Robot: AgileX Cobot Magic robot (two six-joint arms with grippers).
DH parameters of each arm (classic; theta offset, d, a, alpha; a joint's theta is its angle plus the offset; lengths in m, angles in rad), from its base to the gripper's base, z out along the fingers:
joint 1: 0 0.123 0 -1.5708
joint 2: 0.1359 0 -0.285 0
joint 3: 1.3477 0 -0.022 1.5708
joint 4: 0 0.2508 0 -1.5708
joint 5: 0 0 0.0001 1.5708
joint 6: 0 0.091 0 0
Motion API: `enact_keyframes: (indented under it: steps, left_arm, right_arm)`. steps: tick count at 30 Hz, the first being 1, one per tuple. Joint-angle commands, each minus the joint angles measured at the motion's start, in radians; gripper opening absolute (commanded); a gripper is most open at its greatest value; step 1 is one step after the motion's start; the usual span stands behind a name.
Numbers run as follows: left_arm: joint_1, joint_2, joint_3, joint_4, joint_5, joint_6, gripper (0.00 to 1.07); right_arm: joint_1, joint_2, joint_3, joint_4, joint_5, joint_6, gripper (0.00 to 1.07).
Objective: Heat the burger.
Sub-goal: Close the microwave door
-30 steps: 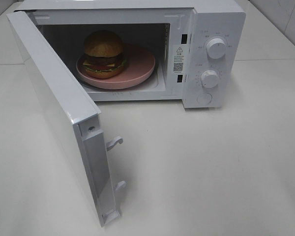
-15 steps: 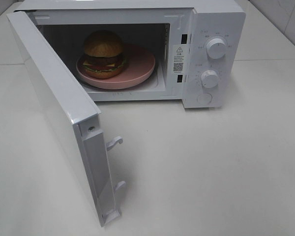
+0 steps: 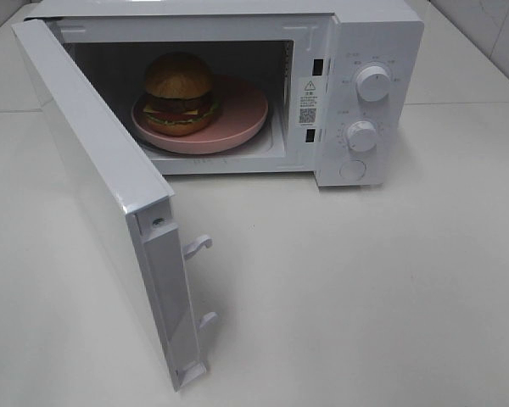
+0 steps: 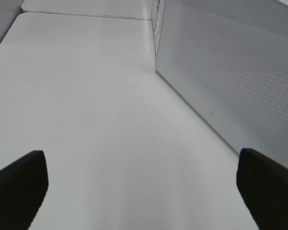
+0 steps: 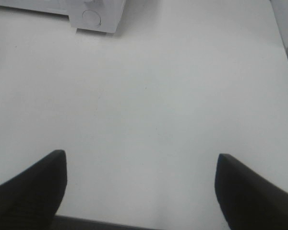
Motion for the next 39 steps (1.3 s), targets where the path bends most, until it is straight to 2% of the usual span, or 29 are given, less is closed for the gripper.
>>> enact_keyframes:
  steps: [1, 7, 14, 21, 39]
  left_arm:
    - [0.000, -0.012, 0.001, -0.003, -0.017, 0.002, 1.00]
    - [0.000, -0.012, 0.001, -0.003, -0.017, 0.002, 1.00]
    - [0.000, -0.012, 0.001, -0.003, -0.017, 0.002, 1.00]
    - [0.000, -0.012, 0.001, -0.003, -0.017, 0.002, 1.00]
    - [0.000, -0.012, 0.001, -0.003, -0.017, 0.002, 1.00]
  right_arm:
    - [-0.022, -0.038, 0.005, 0.002, -0.010, 0.001, 0.76]
    - [-0.047, -0.110, 0.005, 0.002, -0.014, 0.011, 0.76]
    - [-0.057, -0.109, 0.005, 0.013, -0.031, 0.039, 0.76]
    - [-0.057, -0.109, 0.048, 0.029, -0.137, 0.068, 0.76]
    - [-0.057, -0.109, 0.045, 0.029, -0.137, 0.068, 0.76]
